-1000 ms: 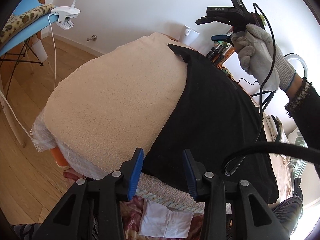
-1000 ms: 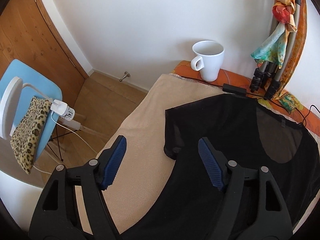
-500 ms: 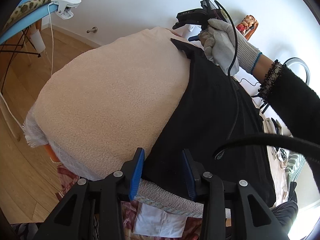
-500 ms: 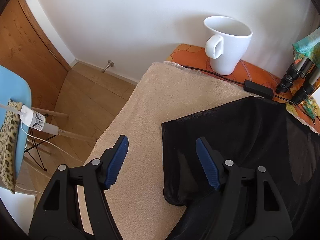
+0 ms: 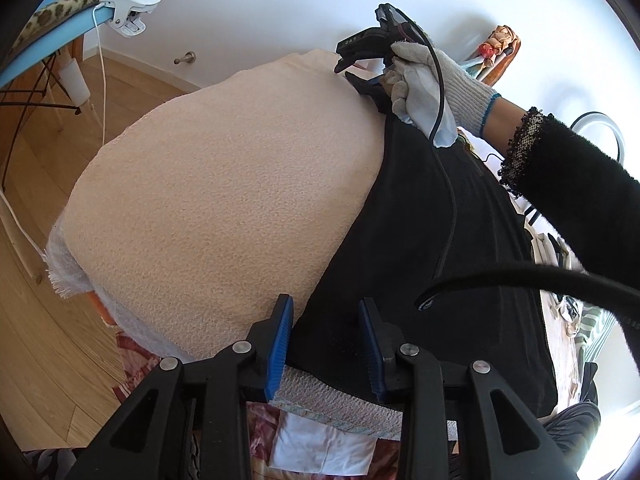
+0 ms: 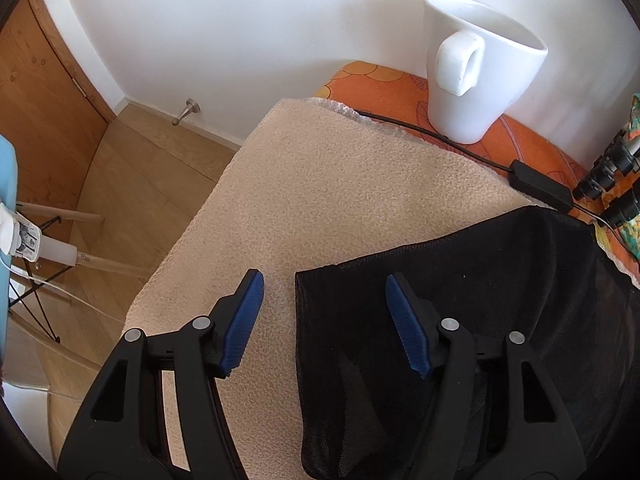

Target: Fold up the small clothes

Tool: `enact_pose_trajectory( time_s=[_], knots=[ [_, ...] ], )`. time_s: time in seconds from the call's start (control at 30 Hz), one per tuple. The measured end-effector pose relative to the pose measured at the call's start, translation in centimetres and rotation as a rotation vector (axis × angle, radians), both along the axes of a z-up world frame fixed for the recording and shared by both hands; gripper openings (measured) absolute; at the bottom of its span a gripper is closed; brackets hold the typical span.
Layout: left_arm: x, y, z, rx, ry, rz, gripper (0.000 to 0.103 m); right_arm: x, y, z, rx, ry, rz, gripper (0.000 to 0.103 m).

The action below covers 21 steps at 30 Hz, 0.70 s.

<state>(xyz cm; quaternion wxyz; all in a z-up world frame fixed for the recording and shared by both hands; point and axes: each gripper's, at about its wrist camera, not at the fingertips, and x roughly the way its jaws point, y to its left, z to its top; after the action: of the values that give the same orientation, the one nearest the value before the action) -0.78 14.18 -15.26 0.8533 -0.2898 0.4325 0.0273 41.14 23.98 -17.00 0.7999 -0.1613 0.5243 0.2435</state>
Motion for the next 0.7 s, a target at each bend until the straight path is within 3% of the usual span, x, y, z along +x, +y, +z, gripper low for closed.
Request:
enact_pose_trajectory(
  time_s=[0.1, 0.23, 0.33, 0.37, 0.47, 0.7],
  knots=[
    [0.0, 0.0, 0.0, 0.011, 0.002, 0.001, 0.031, -0.1, 0.4, -0.1, -0.045, -0.028, 0.026, 0.059],
    [0.1, -0.3, 0.0, 0.028, 0.004, 0.006, 0.026, 0.3, 0.0, -0.1, -0.057, -0.046, 0.026, 0.038],
    [0.1, -0.4, 0.0, 0.034, 0.003, 0.004, 0.010, 0.7, -0.9, 0.0, -0.058, -0.060, 0.026, 0.012],
    [0.0, -0.2, 0.0, 0.023, -0.003, 0.007, 0.004, 0.9, -1.1, 0.1, -0.052, -0.057, 0.029, 0.008],
    [-0.2, -0.1, 0.6, -0.011, -0.043, 0.010, 0.001, 1.1, -1.7, 0.3, -0.034, -0.053, 0.029, 0.005],
    [-0.3, -1.3, 2.0, 0.002, -0.103, -0.048, 0.000, 1.4, -4.0, 1.6, 0.057, -0.044, -0.007, 0.005]
  ],
)
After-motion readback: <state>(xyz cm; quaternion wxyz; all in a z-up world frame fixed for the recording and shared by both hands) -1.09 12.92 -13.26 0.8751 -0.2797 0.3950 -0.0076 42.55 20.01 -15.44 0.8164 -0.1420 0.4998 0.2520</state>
